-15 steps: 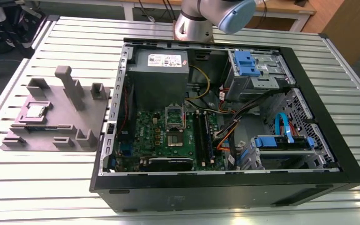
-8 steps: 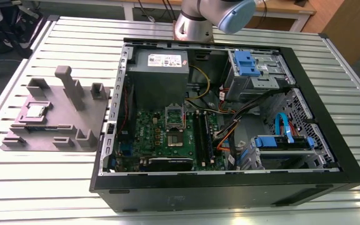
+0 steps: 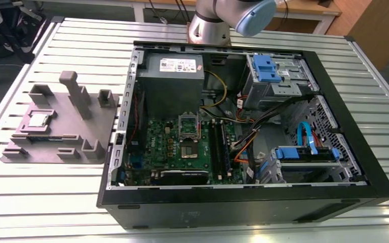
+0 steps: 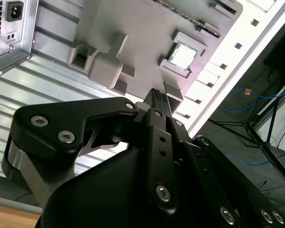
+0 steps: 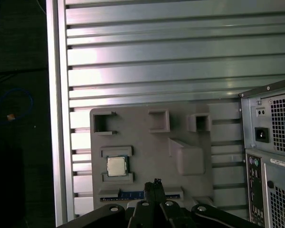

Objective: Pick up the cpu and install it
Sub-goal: 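Reach for the cpu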

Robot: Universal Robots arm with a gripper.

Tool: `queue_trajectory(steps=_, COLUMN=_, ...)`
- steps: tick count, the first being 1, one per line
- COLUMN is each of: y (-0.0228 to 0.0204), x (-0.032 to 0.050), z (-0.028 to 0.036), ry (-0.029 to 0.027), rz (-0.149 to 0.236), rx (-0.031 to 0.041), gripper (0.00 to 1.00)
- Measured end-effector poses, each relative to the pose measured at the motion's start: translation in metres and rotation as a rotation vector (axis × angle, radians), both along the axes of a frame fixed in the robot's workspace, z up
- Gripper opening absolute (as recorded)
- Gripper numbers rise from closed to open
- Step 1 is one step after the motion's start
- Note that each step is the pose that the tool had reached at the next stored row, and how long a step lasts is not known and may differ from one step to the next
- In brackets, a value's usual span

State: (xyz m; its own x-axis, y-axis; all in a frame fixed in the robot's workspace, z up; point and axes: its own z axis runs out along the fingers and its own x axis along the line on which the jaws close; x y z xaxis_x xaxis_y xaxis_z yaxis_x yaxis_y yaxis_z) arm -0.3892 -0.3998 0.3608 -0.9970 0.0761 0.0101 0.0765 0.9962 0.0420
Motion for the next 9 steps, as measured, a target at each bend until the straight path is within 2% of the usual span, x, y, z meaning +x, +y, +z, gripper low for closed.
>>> queue_trajectory(steps=9, y=0.0000, x=-0.0030, z=-0.0020, ry=0.0002, rz=0.000, rx=-0.0001, gripper=0.11)
